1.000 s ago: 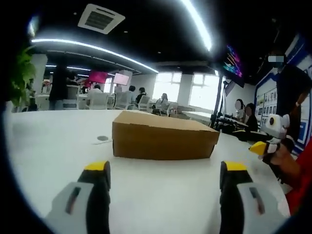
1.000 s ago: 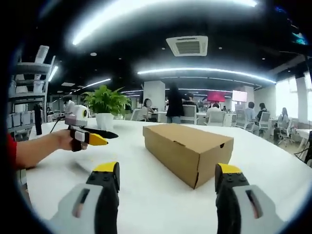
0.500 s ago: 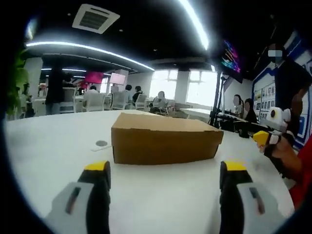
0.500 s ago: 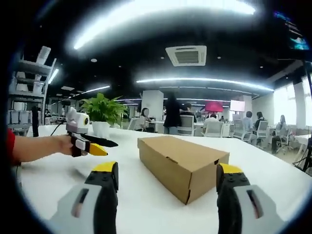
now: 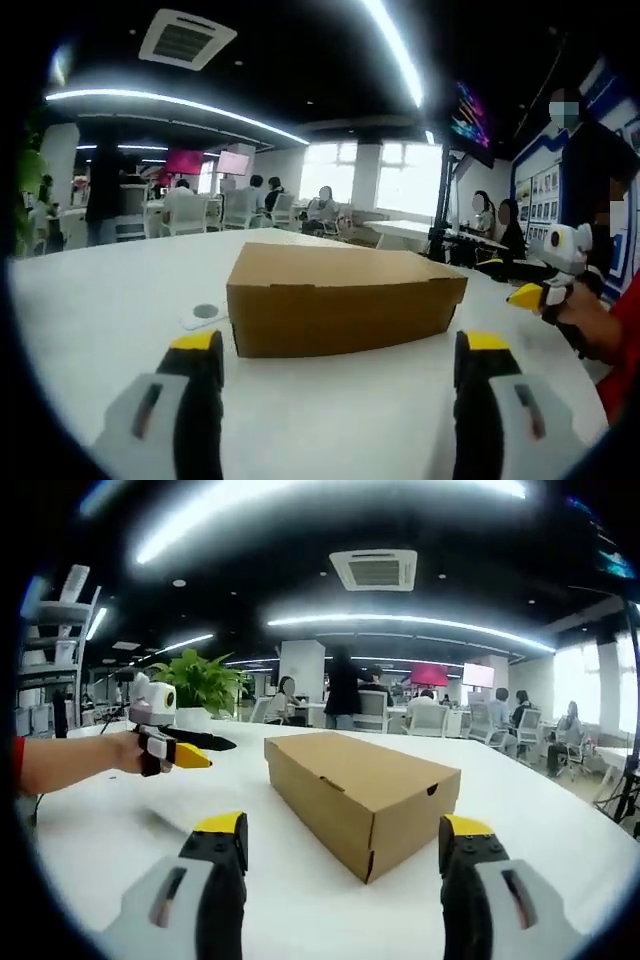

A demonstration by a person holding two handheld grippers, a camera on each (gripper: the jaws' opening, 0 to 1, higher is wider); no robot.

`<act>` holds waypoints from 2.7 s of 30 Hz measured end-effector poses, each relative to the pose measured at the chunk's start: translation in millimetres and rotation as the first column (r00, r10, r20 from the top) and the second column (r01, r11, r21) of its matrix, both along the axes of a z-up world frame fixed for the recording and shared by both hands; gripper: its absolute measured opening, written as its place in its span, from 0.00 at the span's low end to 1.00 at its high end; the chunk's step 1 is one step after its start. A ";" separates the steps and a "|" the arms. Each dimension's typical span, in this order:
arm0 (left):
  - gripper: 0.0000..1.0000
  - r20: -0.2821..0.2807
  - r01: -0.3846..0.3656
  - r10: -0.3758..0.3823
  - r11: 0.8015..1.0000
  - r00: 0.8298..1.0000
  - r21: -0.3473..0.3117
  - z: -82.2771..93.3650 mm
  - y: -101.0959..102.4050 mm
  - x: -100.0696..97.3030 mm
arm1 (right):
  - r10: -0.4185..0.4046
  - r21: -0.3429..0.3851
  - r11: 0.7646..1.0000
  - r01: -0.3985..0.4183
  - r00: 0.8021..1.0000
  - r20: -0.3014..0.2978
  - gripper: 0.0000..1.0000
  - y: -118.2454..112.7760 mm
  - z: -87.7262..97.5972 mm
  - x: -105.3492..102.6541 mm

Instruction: Operate the shoe box by opening the lid, removing the specified soft item, and placing it in the target area until the item is outside and the box remains undamaged.

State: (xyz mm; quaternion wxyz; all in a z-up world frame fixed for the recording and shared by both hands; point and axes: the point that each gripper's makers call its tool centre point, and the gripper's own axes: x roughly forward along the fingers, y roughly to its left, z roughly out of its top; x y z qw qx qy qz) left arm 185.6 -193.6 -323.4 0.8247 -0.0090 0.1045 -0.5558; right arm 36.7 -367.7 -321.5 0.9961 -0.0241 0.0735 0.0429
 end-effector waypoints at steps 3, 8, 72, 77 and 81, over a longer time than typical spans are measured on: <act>0.99 -0.049 0.008 -0.011 0.998 0.999 -0.058 7.4 -7.8 2.0 | -0.012 0.017 1.000 0.012 1.000 -0.007 0.82 -5.4 -2.7 3.2; 0.99 -0.017 -0.011 0.009 0.998 1.000 -0.061 16.5 -20.2 0.1 | -0.021 0.007 1.000 0.020 0.999 0.031 0.83 -3.8 4.9 5.7; 0.99 0.116 -0.008 -0.001 0.997 0.993 0.076 -9.8 -67.0 68.8 | -0.083 0.052 0.995 0.087 0.993 -0.078 0.86 -13.9 -35.3 70.2; 0.96 0.108 -0.007 0.000 0.998 0.994 0.059 -11.1 -70.5 70.9 | -0.111 0.033 0.993 0.114 0.990 -0.091 0.82 -23.2 -36.5 74.2; 0.96 0.103 -0.004 -0.003 0.998 0.995 0.068 -10.7 -71.4 68.9 | -0.131 0.041 0.990 0.136 0.986 -0.101 0.73 -32.3 -40.7 77.0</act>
